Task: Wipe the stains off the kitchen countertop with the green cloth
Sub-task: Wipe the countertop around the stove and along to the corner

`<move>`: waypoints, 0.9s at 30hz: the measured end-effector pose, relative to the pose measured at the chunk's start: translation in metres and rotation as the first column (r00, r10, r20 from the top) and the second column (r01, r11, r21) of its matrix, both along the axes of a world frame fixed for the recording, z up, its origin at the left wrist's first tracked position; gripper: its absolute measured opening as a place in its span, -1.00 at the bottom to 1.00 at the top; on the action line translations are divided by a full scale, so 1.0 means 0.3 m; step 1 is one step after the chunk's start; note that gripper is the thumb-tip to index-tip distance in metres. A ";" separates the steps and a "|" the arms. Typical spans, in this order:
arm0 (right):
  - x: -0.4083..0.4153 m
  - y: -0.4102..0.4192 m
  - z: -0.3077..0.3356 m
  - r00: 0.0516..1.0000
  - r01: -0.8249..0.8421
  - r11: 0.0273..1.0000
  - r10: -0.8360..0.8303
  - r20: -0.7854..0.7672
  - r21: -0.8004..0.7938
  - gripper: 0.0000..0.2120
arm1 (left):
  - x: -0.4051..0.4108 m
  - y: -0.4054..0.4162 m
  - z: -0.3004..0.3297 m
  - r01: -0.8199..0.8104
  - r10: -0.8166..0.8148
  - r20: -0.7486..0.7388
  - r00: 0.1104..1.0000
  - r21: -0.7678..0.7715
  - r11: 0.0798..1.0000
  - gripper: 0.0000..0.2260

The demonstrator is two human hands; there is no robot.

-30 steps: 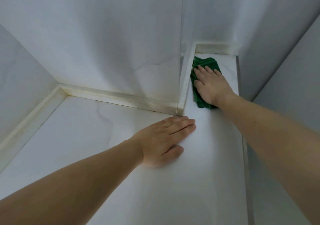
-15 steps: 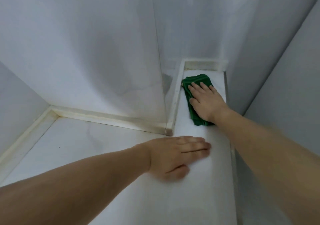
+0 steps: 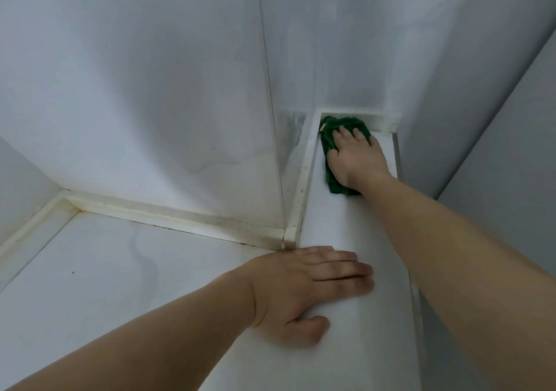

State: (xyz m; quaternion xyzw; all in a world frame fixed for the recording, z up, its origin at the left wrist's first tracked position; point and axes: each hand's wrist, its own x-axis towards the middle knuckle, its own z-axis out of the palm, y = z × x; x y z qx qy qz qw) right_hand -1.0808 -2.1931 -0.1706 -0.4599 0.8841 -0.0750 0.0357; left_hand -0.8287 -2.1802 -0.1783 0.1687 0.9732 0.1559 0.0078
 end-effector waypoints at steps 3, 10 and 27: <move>0.033 -0.023 -0.005 0.982 0.185 0.983 -0.185 0.035 0.007 -0.40 | 0.003 0.002 -0.002 0.001 -0.002 -0.014 1.000 -0.016 1.000 -0.36; 0.026 -0.019 0.001 0.997 0.077 0.996 -0.076 -0.034 0.032 -0.41 | 0.003 0.002 -0.003 0.001 -0.002 -0.024 1.000 -0.035 0.999 -0.39; 0.053 -0.002 -0.013 0.898 0.432 0.901 -0.434 0.070 0.033 -0.36 | 0.005 0.007 0.000 0.001 -0.004 -0.027 1.000 -0.082 0.997 -0.40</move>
